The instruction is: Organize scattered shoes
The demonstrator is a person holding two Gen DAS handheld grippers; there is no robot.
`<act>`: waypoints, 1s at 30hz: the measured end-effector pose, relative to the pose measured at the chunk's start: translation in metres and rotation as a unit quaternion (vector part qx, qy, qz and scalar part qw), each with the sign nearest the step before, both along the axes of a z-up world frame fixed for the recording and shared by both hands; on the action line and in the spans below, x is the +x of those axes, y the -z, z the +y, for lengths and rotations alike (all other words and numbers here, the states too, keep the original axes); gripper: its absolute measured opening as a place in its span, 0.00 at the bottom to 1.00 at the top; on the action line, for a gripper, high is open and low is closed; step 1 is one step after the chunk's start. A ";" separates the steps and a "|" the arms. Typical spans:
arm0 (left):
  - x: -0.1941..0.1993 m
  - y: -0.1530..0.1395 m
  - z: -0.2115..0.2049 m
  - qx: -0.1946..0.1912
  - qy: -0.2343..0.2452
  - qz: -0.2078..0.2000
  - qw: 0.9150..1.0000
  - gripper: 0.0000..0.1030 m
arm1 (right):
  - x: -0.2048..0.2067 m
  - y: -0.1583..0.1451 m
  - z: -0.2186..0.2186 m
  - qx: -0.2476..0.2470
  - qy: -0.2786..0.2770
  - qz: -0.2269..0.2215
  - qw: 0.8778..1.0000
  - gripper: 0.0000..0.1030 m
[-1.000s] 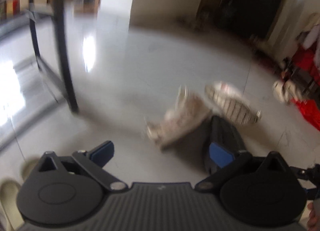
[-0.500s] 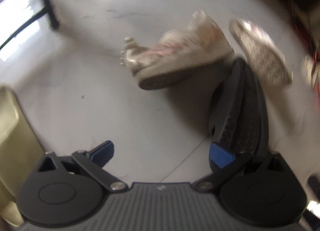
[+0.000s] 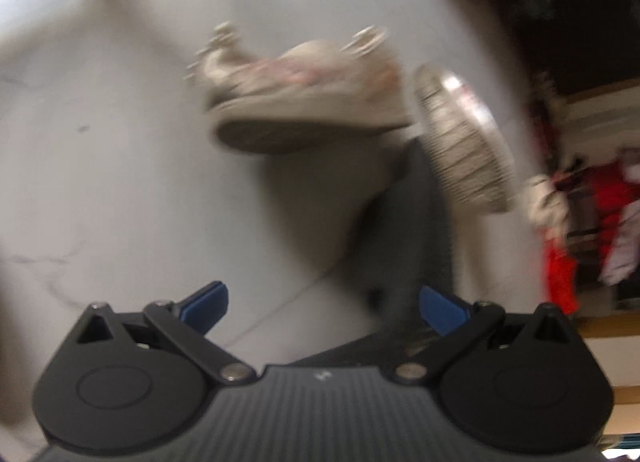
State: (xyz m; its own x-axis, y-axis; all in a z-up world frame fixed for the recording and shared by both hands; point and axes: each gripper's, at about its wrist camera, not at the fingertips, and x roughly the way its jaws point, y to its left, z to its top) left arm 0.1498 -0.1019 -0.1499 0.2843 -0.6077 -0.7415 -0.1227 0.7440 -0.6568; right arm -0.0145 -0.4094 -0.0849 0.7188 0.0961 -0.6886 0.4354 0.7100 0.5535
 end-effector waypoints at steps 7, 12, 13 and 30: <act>-0.007 -0.005 -0.031 0.014 0.069 -0.042 0.997 0.95 | -0.003 -0.007 -0.012 -0.003 0.017 -0.001 1.000 0.99; -0.013 -0.007 -0.057 0.033 0.133 -0.068 0.988 0.41 | -0.002 -0.006 -0.012 -0.011 0.025 0.008 1.000 0.99; -0.014 -0.009 -0.056 0.035 0.134 -0.075 0.988 0.36 | -0.001 -0.005 -0.012 -0.012 0.027 0.009 1.000 0.99; -0.055 -0.087 -0.028 0.124 0.101 -0.240 0.957 0.18 | -0.006 -0.037 -0.002 0.027 0.010 -0.020 0.999 0.99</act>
